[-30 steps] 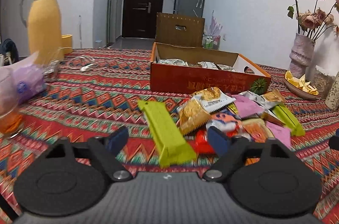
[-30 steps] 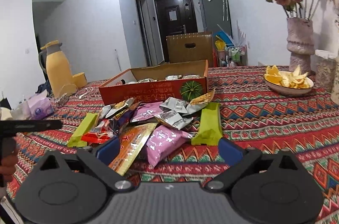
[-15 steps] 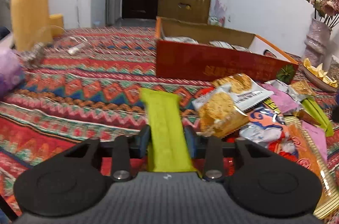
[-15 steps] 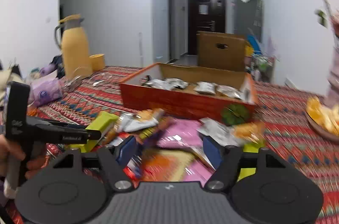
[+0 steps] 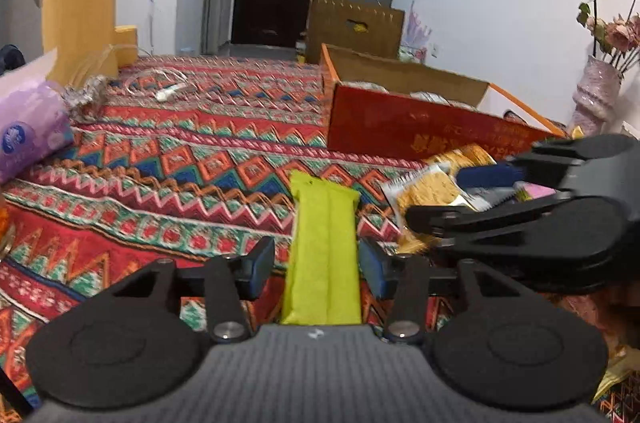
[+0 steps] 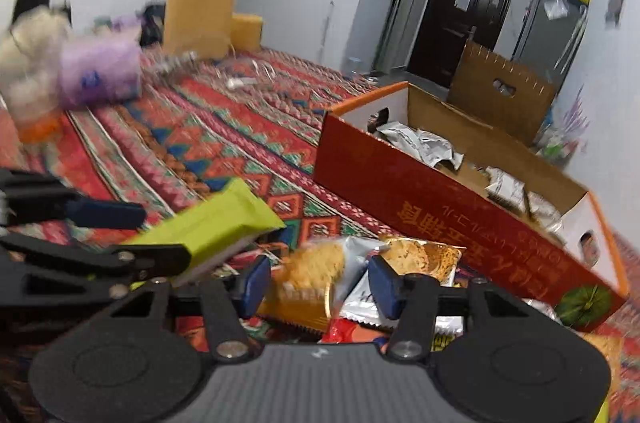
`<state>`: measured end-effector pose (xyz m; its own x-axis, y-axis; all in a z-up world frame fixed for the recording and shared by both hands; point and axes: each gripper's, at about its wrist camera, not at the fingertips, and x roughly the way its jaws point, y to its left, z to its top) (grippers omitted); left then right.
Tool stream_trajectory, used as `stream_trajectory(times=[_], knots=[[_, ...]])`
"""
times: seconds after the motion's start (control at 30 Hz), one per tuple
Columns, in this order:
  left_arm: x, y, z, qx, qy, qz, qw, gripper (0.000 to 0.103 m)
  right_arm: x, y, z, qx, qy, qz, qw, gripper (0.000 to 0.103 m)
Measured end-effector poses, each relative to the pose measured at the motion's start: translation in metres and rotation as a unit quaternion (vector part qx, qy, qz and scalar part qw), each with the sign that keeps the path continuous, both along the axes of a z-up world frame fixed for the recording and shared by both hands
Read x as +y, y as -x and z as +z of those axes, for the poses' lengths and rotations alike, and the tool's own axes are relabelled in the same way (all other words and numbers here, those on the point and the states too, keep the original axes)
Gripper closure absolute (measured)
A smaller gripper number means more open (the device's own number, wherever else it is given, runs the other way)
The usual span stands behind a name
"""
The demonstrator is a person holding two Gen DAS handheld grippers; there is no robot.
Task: Organize snacks
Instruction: 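Lift the green bar with the left tool while the right tool grasps a brown packet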
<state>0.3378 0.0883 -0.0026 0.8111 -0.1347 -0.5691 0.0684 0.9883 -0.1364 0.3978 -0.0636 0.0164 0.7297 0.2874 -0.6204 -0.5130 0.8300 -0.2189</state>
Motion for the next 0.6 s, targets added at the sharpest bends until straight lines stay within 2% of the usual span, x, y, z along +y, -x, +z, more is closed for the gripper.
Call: stream_trajectory(times=[0.07, 0.13, 0.27, 0.3, 0.33, 0.37, 0.4, 0.43, 0.5, 0.53, 0.57, 0.6], knots=[[0.000, 0.000, -0.003, 0.007, 0.003, -0.004, 1.0000, 0.059, 0.005, 0.003, -0.006, -0.015, 0.029, -0.007, 0.999, 0.050], [0.002, 0.005, -0.002, 0.003, 0.010, -0.005, 0.9999, 0.063, 0.009, 0.006, -0.009, -0.023, 0.050, -0.004, 0.998, 0.046], [0.006, 0.014, 0.000, 0.004, 0.016, -0.004, 0.9999, 0.063, 0.016, 0.003, -0.014, -0.034, 0.064, -0.003, 0.997, 0.045], [0.007, 0.016, 0.000, 0.003, 0.016, 0.000, 0.9999, 0.062, 0.017, 0.001, -0.015, -0.040, 0.071, -0.006, 0.997, 0.050], [0.008, 0.016, 0.000, 0.004, 0.015, 0.003, 0.9999, 0.060, 0.019, -0.001, -0.016, -0.045, 0.074, -0.006, 0.996, 0.064], [0.008, 0.015, 0.000, 0.005, 0.014, 0.005, 0.9999, 0.059, 0.020, -0.002, -0.017, -0.051, 0.077, -0.007, 0.996, 0.070], [0.007, 0.014, 0.000, 0.004, 0.011, 0.005, 0.9999, 0.055, 0.020, -0.002, -0.016, -0.062, 0.080, -0.009, 0.995, 0.084], [0.005, 0.011, 0.000, 0.005, 0.007, 0.003, 1.0000, 0.053, 0.018, -0.001, -0.014, -0.066, 0.077, -0.010, 0.995, 0.088], [-0.002, 0.007, 0.002, 0.003, -0.011, 0.003, 0.9999, 0.050, 0.010, 0.002, -0.008, -0.069, 0.056, -0.008, 0.996, 0.090], [-0.006, 0.005, 0.002, -0.004, -0.021, 0.000, 0.9998, 0.036, 0.006, 0.005, -0.005, -0.073, 0.049, -0.008, 0.996, 0.091], [-0.010, 0.002, 0.002, -0.003, -0.031, -0.001, 0.9995, 0.028, 0.001, 0.010, 0.000, -0.080, 0.041, -0.008, 0.996, 0.091], [-0.014, 0.000, 0.002, -0.004, -0.038, -0.002, 0.9993, 0.026, -0.004, 0.015, 0.005, -0.085, 0.033, -0.010, 0.996, 0.091]])
